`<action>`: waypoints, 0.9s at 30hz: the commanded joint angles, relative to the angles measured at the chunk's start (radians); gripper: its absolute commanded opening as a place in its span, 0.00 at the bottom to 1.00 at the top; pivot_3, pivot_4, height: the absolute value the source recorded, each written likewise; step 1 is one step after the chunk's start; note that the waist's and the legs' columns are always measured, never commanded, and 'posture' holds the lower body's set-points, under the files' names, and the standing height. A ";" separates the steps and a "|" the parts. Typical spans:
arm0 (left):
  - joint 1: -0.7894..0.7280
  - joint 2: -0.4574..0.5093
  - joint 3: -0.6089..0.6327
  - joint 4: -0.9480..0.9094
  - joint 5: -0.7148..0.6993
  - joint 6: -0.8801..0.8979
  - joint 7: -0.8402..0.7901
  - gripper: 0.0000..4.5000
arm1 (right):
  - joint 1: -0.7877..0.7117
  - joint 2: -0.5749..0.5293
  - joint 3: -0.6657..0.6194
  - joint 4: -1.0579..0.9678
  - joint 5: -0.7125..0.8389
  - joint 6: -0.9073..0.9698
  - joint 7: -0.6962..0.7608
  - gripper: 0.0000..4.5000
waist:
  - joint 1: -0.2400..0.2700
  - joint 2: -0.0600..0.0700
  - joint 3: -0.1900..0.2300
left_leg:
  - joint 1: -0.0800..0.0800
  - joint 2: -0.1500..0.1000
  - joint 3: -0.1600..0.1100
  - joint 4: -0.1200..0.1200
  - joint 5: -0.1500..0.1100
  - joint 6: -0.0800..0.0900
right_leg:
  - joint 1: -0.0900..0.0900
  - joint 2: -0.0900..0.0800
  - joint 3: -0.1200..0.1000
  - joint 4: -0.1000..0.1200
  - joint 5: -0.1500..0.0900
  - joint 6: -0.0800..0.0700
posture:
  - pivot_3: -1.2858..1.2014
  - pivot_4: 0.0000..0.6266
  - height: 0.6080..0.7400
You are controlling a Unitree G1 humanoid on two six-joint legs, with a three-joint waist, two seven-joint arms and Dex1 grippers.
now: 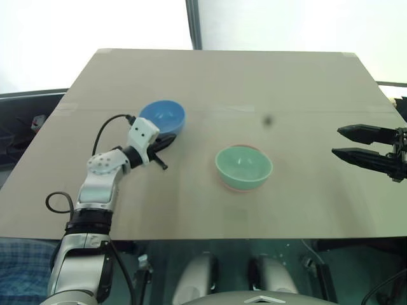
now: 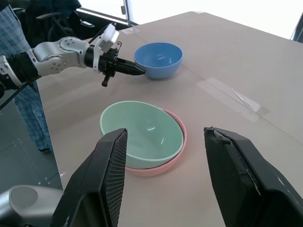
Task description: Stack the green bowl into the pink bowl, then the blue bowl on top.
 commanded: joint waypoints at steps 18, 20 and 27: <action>-0.058 0.064 -0.064 -0.055 0.047 0.071 -0.027 0.98 | 0.030 -0.031 -0.008 0.007 0.003 -0.058 0.005 0.60 | 0.000 0.000 0.000 | 0.000 0.000 0.000 0.002 0.000 0.000 | 0.000 0.000 0.000 0.001 0.000 0.000 | 0.52 0.24 1.00; -0.060 0.071 -0.084 -0.044 0.074 0.090 -0.027 0.98 | 0.037 -0.031 -0.010 0.005 0.003 -0.062 0.004 0.60 | 0.002 0.000 0.000 | 0.000 0.000 0.000 0.002 0.000 0.000 | 0.000 0.000 0.000 0.001 0.000 0.000 | 0.52 0.24 1.00; -0.116 0.076 -0.116 0.035 0.148 0.097 0.011 0.98 | 0.057 -0.034 -0.021 -0.002 0.004 -0.064 -0.002 0.60 | 0.001 -0.001 0.000 | 0.000 0.000 0.000 0.002 0.000 0.000 | 0.000 0.000 0.000 0.001 0.000 0.000 | 0.52 0.24 1.00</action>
